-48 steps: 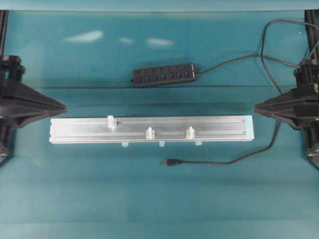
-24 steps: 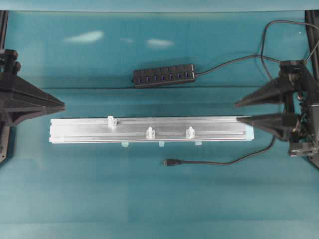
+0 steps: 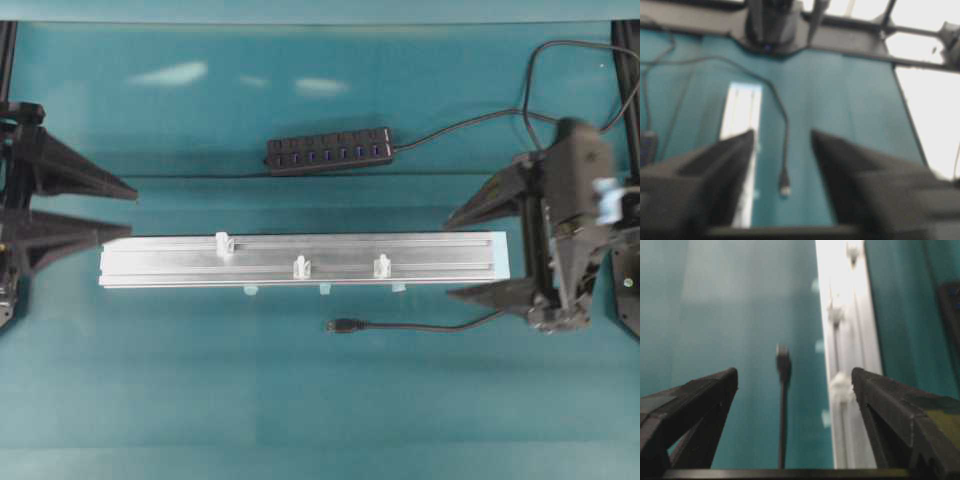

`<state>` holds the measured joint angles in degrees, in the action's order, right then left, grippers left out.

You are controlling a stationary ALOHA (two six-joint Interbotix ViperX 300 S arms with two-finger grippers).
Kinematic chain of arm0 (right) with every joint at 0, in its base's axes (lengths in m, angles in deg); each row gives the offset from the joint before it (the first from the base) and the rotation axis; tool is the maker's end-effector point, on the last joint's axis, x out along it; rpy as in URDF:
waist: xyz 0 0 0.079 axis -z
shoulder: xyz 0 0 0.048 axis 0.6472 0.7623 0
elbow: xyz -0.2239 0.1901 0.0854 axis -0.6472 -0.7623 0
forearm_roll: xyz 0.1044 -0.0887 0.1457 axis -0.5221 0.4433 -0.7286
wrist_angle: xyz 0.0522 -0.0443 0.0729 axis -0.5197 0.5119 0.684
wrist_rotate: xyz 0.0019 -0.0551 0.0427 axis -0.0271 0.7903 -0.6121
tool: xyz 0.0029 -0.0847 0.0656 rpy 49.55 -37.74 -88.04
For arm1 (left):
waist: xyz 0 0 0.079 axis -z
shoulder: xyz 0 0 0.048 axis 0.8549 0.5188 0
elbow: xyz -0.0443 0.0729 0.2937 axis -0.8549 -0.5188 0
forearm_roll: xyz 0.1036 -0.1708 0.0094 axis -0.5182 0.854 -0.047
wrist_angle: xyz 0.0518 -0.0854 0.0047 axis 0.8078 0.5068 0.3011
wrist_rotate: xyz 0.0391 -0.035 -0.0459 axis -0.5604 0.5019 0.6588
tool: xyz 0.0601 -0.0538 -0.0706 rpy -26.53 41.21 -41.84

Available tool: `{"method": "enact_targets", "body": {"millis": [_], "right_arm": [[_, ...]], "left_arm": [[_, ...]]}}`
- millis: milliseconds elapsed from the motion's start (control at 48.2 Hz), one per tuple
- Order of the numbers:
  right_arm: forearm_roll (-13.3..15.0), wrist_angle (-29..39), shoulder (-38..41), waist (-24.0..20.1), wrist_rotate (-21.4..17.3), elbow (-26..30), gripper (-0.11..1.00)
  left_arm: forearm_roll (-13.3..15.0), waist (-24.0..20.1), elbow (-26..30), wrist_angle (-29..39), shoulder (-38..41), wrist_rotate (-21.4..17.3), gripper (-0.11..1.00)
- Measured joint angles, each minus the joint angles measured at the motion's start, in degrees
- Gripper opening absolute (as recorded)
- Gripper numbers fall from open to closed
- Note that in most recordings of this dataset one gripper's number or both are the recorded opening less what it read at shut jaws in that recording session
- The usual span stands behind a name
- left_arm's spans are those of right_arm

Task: Pass the USB cable through three rings with both arms.
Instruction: 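Lower the right gripper and grasp the USB cable just behind the plug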

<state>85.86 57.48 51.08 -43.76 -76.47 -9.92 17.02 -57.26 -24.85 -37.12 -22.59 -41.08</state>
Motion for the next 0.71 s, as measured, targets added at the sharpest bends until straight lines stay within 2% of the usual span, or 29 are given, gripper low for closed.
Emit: {"method": "enact_targets", "body": {"millis": [42, 228, 498, 706], "right_arm": [[0.0, 1.2, 1.1, -0.3, 0.0, 0.5, 0.87], [0.2, 6.8, 7.3, -1.1, 0.1, 4.2, 0.86], [1.3, 14.2, 16.8, -1.9, 0.1, 10.1, 0.86], [1.3, 18.5, 23.9, -2.3, 0.1, 14.3, 0.86]], "left_arm": [[0.0, -0.1, -0.1, 0.1, 0.2, -0.2, 0.81], [0.0, -0.1, -0.4, 3.0, 1.8, -2.0, 0.67], [-0.2, -0.1, -1.4, 9.4, 3.7, -9.3, 0.69], [-0.2, -0.1, -2.0, 9.9, 3.3, -10.4, 0.69]]}}
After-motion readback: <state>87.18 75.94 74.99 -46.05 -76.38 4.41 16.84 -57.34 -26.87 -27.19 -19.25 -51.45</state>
